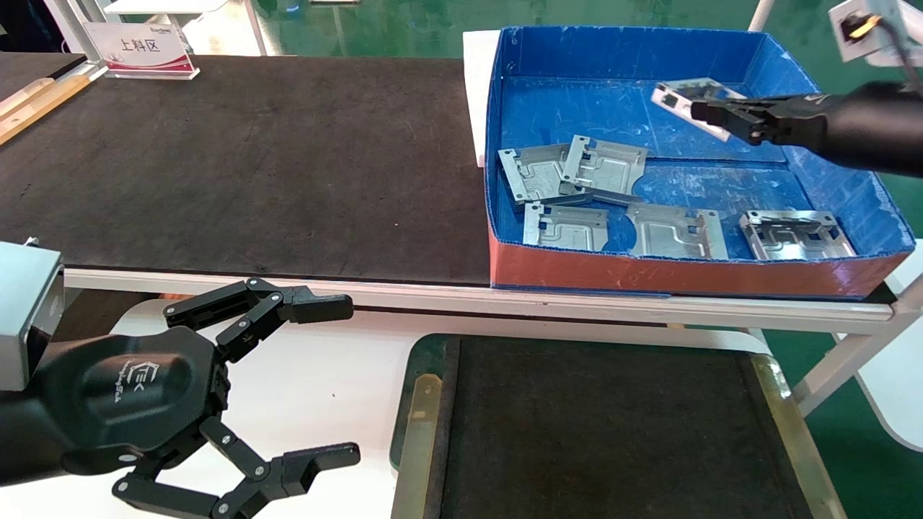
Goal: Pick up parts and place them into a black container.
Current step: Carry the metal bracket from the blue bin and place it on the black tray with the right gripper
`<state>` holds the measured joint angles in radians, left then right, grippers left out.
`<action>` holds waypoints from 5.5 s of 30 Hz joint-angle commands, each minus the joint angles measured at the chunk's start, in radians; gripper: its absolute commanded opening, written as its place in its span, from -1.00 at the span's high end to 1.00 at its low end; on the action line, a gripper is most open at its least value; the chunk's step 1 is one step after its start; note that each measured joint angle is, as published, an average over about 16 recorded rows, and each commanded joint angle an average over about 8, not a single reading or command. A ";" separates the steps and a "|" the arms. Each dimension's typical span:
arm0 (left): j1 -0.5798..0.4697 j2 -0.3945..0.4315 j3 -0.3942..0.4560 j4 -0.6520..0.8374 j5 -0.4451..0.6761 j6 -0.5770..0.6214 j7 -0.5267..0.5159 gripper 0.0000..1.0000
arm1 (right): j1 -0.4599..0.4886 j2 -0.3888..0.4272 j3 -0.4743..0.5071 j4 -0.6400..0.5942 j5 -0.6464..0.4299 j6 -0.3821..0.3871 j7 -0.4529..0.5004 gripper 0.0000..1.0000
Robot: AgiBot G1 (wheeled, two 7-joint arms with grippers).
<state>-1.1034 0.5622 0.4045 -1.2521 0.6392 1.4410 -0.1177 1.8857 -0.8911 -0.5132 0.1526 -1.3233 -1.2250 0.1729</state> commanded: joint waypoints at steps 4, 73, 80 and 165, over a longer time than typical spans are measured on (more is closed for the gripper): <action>0.000 0.000 0.000 0.000 0.000 0.000 0.000 -1.00 | -0.007 0.045 0.018 0.052 0.037 -0.152 -0.025 1.00; 0.000 0.000 0.000 0.000 0.000 0.000 0.000 -1.00 | -0.646 0.038 -0.175 0.881 0.026 -0.084 -0.039 1.00; 0.000 0.000 0.000 0.000 0.000 0.000 0.000 -1.00 | -0.596 -0.020 -0.193 0.777 -0.003 -0.119 -0.146 1.00; 0.000 0.000 0.000 0.000 0.000 0.000 0.000 -1.00 | -0.382 -0.315 -0.232 -0.009 -0.091 -0.122 -0.750 1.00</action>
<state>-1.1035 0.5620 0.4049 -1.2521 0.6390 1.4409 -0.1175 1.5035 -1.2071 -0.7447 0.1453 -1.4138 -1.3483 -0.5767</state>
